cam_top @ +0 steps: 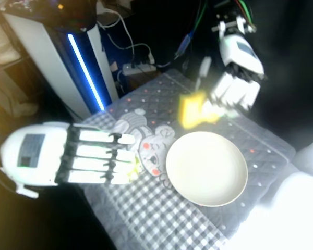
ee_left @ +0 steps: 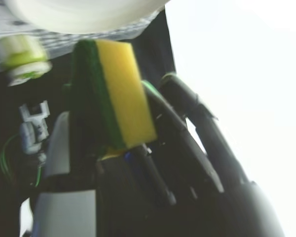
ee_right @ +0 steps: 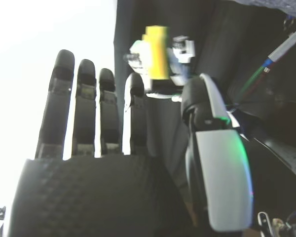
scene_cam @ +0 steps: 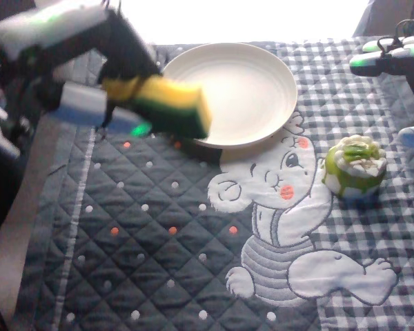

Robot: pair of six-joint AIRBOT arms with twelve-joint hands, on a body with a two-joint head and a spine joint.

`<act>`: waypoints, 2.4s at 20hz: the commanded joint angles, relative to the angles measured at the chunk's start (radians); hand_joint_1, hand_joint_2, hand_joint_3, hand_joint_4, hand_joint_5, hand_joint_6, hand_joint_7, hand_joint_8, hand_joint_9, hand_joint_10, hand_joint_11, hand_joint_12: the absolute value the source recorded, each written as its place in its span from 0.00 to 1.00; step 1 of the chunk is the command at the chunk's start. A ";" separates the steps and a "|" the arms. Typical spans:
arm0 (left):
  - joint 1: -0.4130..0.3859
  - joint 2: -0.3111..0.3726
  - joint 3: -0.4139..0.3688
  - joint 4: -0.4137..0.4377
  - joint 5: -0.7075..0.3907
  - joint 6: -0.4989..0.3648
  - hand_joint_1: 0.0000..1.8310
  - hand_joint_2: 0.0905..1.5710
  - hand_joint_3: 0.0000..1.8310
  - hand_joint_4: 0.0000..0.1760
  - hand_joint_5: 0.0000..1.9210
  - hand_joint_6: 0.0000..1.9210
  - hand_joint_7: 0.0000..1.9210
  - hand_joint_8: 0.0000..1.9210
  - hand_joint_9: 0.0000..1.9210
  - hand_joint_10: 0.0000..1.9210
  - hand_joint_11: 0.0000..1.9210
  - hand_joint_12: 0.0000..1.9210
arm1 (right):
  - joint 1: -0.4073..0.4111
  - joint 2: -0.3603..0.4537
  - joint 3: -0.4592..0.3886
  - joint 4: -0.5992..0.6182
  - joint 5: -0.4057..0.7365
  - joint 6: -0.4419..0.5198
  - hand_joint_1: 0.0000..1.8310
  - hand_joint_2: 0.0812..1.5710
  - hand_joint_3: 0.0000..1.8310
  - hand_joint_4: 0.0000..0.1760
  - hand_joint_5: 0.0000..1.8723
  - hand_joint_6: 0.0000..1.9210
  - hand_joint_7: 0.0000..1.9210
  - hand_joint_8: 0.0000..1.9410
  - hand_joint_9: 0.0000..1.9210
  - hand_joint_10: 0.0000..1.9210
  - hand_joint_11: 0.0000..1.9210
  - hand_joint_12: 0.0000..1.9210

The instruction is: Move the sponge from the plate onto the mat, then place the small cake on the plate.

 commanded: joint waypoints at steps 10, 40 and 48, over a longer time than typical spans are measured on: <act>0.270 0.005 -0.082 -0.178 -0.154 -0.015 0.68 0.69 0.00 0.00 0.61 0.21 0.45 0.74 0.49 0.83 0.53 0.89 | 0.009 -0.002 0.003 0.056 0.108 0.006 0.35 0.77 0.00 0.42 0.22 0.00 0.18 0.00 0.21 0.00 0.25 0.01; 0.291 0.075 -0.163 -0.359 -0.451 0.137 0.46 0.40 0.00 0.91 0.06 0.00 0.01 0.00 0.00 0.00 0.00 0.11 | 0.020 -0.165 0.161 -0.163 -0.092 0.153 0.62 0.57 0.00 0.56 0.21 0.00 0.18 0.00 0.22 0.00 0.07 0.53; 0.300 0.064 -0.162 -0.369 -0.440 0.136 0.41 0.41 0.00 0.86 0.07 0.00 0.04 0.00 0.03 0.01 0.00 0.04 | 0.021 -0.202 0.179 -0.149 -0.105 0.153 0.72 0.69 0.00 0.00 0.46 0.01 0.44 0.54 0.36 0.67 0.33 0.84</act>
